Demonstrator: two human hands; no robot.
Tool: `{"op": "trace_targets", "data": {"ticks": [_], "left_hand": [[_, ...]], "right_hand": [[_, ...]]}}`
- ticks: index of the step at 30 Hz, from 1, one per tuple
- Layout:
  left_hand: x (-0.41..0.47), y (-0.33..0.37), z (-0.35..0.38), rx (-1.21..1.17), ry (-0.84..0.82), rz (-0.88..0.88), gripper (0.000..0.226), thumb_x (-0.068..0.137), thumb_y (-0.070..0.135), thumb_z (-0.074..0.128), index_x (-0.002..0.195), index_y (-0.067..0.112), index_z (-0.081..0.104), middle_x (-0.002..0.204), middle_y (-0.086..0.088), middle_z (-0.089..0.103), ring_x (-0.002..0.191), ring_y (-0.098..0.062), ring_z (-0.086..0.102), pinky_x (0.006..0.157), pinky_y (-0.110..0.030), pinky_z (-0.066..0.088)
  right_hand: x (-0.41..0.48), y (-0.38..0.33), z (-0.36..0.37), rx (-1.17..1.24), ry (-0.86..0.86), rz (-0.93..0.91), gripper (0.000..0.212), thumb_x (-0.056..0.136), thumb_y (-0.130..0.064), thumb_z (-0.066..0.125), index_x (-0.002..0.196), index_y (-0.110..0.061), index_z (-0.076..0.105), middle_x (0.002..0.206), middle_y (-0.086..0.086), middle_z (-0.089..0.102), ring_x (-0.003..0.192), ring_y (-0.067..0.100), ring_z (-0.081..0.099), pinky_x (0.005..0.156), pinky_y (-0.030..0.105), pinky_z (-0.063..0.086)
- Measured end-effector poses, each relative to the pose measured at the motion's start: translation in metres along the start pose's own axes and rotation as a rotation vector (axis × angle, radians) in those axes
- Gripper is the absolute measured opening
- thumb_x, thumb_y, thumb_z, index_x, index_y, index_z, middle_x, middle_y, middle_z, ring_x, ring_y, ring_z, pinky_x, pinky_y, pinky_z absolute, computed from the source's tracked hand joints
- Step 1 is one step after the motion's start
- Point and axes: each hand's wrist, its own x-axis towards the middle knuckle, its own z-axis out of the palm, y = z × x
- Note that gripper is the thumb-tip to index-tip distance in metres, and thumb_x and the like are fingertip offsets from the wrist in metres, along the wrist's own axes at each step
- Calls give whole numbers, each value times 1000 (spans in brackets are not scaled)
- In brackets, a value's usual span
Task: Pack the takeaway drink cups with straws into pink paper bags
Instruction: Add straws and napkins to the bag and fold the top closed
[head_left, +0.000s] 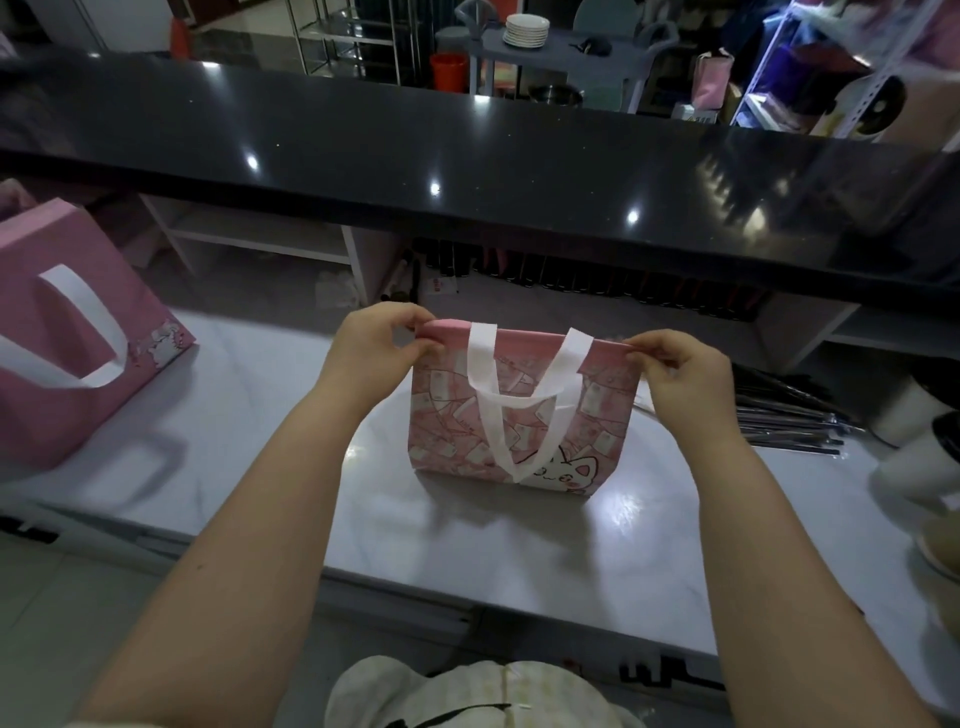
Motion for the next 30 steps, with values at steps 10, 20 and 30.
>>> {"op": "trace_targets", "data": {"ticks": [10, 20, 30], "left_hand": [[-9, -10, 19, -473, 133, -259, 27, 74, 14, 83, 83, 36, 71, 80, 19, 72, 81, 3, 67, 69, -8, 51], [-96, -61, 67, -648, -17, -506, 42, 71, 10, 84, 99, 37, 69, 103, 16, 73, 102, -3, 66, 90, -28, 56], [-109, -58, 62, -808, 211, -582, 35, 87, -1, 67, 93, 32, 74, 95, 4, 76, 92, -17, 72, 74, -29, 60]], "right_hand": [[-11, 6, 22, 79, 89, -30, 36, 91, -15, 65, 120, -37, 62, 114, -15, 64, 106, 6, 61, 90, 32, 54], [-105, 72, 49, 444, -25, 357, 51, 78, -9, 78, 112, -41, 59, 116, -16, 67, 109, 5, 62, 90, 31, 56], [-87, 33, 71, 655, 15, 363, 43, 90, -5, 65, 103, -46, 65, 110, -7, 71, 106, 12, 66, 81, 28, 57]]}}
